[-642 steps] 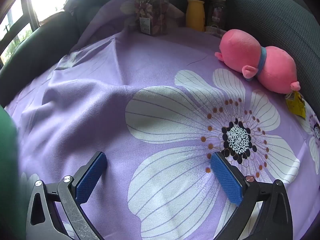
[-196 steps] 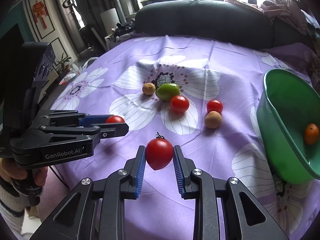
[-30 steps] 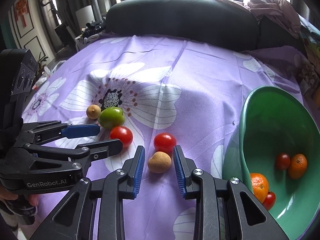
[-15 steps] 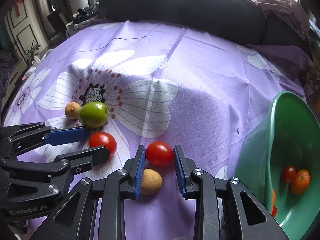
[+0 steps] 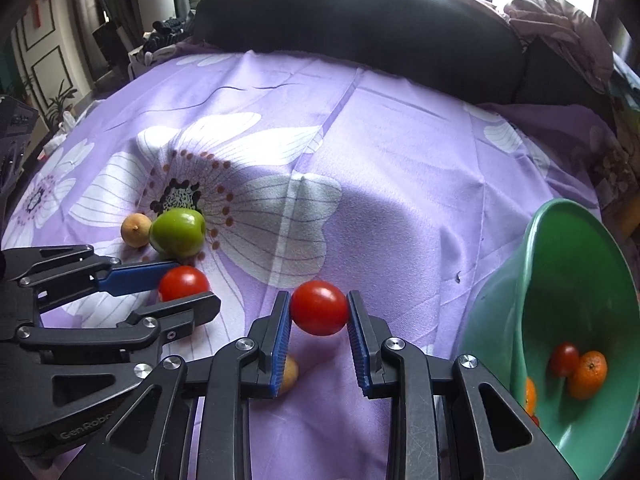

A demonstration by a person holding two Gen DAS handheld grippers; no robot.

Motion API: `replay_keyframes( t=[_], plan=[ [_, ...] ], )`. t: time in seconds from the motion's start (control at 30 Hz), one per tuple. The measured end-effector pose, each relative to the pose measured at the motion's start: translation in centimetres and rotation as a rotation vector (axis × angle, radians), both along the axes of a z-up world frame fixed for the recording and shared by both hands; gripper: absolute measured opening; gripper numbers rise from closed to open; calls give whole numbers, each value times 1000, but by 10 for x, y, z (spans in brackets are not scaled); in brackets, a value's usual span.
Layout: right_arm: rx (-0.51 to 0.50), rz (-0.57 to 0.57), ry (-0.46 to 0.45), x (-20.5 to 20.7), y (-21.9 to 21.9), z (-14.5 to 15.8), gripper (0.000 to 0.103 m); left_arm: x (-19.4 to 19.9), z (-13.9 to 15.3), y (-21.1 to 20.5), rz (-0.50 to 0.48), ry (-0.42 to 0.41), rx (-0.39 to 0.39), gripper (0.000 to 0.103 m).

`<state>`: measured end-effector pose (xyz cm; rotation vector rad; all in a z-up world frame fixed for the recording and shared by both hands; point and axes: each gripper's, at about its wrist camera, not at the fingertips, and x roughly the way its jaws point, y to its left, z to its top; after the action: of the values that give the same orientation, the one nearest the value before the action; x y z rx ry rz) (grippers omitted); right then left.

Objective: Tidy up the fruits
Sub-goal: 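Carry both tomatoes into the green bowl and open both tools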

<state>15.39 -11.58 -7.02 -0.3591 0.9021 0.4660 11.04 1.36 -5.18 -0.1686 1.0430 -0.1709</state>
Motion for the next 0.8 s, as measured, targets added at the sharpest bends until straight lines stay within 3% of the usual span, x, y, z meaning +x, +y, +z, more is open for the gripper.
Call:
replay_keyframes(
  t=[0.4, 0.8],
  plan=[
    [67, -6, -39, -14, -12, 19, 29, -3, 2, -1, 6, -16, 7, 30],
    [151, 13, -90, -48, -26, 46, 29, -40, 34, 10, 17, -94, -30, 30]
  ],
)
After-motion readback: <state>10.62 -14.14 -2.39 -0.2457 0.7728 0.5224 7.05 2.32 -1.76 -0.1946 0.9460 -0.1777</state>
